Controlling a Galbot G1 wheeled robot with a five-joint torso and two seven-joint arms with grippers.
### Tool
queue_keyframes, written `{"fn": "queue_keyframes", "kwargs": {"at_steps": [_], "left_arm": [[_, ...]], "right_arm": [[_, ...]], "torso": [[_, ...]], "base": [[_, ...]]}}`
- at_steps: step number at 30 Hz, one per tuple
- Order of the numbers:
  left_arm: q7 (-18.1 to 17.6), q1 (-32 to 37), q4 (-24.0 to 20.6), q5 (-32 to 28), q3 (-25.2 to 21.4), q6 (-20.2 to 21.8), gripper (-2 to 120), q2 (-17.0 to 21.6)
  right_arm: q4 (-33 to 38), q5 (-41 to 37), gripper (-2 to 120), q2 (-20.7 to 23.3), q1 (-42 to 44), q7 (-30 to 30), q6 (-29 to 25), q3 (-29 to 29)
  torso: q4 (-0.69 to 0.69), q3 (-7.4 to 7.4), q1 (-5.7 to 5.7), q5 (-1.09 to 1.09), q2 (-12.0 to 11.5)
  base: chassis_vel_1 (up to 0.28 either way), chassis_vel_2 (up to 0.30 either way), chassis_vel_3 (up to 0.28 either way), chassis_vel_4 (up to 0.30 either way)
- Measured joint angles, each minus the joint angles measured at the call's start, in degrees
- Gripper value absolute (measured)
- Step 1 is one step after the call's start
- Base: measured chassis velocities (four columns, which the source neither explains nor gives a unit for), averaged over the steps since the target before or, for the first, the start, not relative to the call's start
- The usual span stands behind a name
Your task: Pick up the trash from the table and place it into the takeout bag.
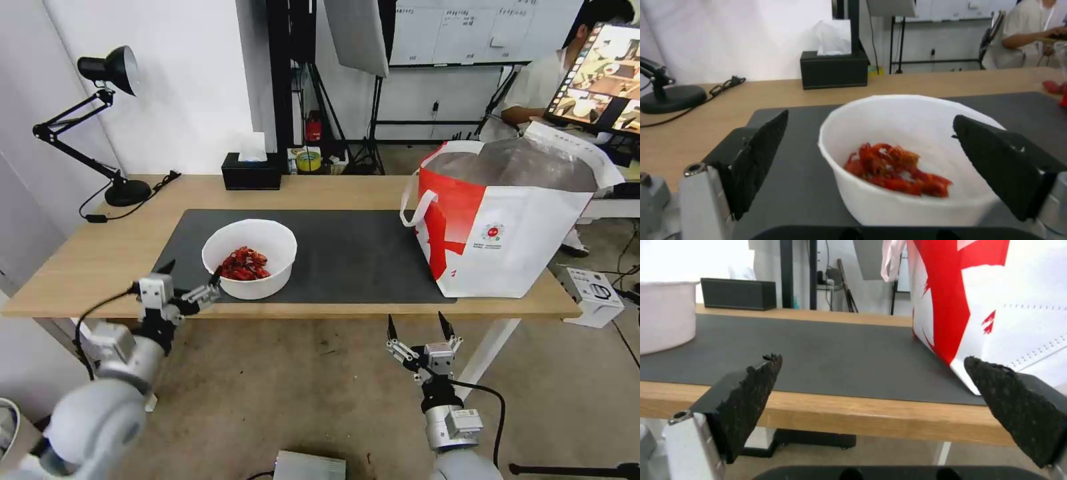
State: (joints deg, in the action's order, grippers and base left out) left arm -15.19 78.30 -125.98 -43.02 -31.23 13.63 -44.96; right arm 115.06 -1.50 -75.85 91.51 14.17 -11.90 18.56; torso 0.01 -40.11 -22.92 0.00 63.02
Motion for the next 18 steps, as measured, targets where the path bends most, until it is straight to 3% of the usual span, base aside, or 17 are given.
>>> {"fn": "queue_keyframes", "kwargs": {"at_steps": [2,4,6,7,10,11,14,15,18], "left_arm": [[-1.79,-6.25,2.0,-6.02,2.51,2.64,100,4.2],[-2.46,-7.72,2.27,-8.45,2.69,3.29,100,5.51],[-3.88,-11.7,4.05,-14.94,3.61,4.84,100,9.04],[-3.88,-11.7,4.05,-14.94,3.61,4.84,100,9.04],[-3.98,-21.58,9.37,-21.82,10.56,7.83,100,12.11],[-3.98,-21.58,9.37,-21.82,10.56,7.83,100,12.11],[-5.09,-30.54,13.22,-26.17,18.46,12.02,100,12.5],[-5.09,-30.54,13.22,-26.17,18.46,12.02,100,12.5],[-7.25,-39.47,17.4,-29.56,25.41,16.92,100,10.58]], "right_arm": [[0.0,-0.01,100,0.0,0.0,0.0,0.0,0.0],[0.0,-0.02,100,0.0,0.0,0.0,-0.01,0.01],[-0.01,-0.02,100,0.01,-0.02,0.01,0.0,0.02],[-0.01,-0.02,100,0.01,-0.02,0.01,0.0,0.02],[-0.01,-0.04,100,0.01,-0.02,-0.01,-0.01,0.0],[-0.01,-0.04,100,0.01,-0.02,-0.01,-0.01,0.0],[-0.01,-0.06,100,0.01,-0.02,0.0,0.0,0.02],[-0.01,-0.06,100,0.01,-0.02,0.0,0.0,0.02],[-0.01,-0.07,100,0.01,-0.02,0.0,-0.01,0.01]], "torso": [[-0.04,0.0,-0.01,-0.04,0.0],[-0.05,-0.01,-0.02,-0.02,-0.01],[0.01,-0.01,-0.01,0.02,0.0],[0.01,-0.01,-0.01,0.02,0.0],[-0.01,0.0,-0.01,-0.01,0.0],[-0.01,0.0,-0.01,-0.01,0.0],[-0.01,-0.01,-0.01,0.0,0.0],[-0.01,-0.01,-0.01,0.0,0.0],[-0.02,0.0,-0.01,-0.01,0.0]], "base": [[0.0,0.0,0.0,0.0],[0.0,0.0,0.0,0.0],[0.0,0.0,0.0,0.0],[0.0,0.0,0.0,0.0],[0.0,0.0,0.0,0.0],[0.0,0.0,0.0,0.0],[0.0,0.0,0.0,0.0],[0.0,0.0,0.0,0.0],[0.0,0.0,0.0,0.0]]}}
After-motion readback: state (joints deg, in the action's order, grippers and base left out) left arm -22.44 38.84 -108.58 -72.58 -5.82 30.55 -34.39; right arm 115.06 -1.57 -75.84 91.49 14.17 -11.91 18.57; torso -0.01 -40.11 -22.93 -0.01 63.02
